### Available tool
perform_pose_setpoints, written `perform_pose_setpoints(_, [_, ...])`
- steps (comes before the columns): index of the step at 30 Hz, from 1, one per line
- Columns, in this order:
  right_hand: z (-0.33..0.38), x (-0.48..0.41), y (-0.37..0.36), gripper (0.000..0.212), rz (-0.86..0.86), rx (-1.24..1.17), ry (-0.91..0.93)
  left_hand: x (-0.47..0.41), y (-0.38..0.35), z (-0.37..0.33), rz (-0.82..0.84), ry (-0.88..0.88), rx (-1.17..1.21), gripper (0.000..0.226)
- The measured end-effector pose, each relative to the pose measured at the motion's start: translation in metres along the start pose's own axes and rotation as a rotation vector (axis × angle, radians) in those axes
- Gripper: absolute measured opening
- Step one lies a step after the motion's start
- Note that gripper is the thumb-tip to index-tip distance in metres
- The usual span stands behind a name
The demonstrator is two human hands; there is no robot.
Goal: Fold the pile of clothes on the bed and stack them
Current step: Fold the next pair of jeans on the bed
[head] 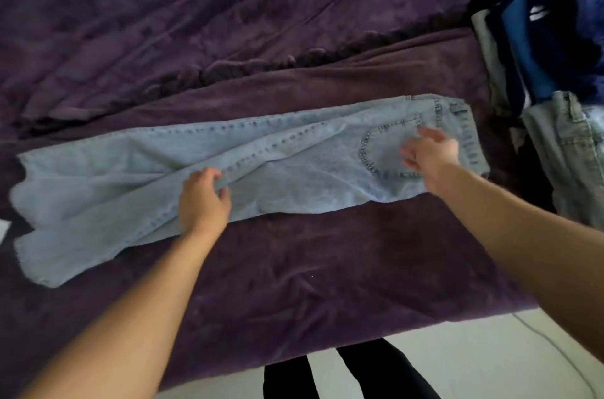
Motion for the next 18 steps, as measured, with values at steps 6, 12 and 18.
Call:
perform_pose_setpoints(6, [-0.066, 0.119, -0.076, 0.008, 0.361, 0.589, 0.245, 0.079, 0.058, 0.143, 0.003, 0.207, -0.213, 0.022])
perform_pose_setpoints(12, [-0.104, 0.206, -0.197, 0.011, 0.523, 0.643, 0.391, 0.041, 0.101, 0.269, -0.053, 0.578, -0.119, 0.084])
perform_pose_setpoints(18, [-0.142, 0.243, -0.31, 0.015, 0.323, 0.024, -0.369, -0.012, 0.111, 0.352, -0.001, 0.056, -0.469, 0.05])
Point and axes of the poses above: each hand's wrist, its own x-axis away from the middle knuckle, its own y-axis out of the back of the hand, z = x × y, the point moved 2 cm from there along -x, towards the middle knuckle, and after that the axes turned 8 degrees about -z, right-handed, at the moved point
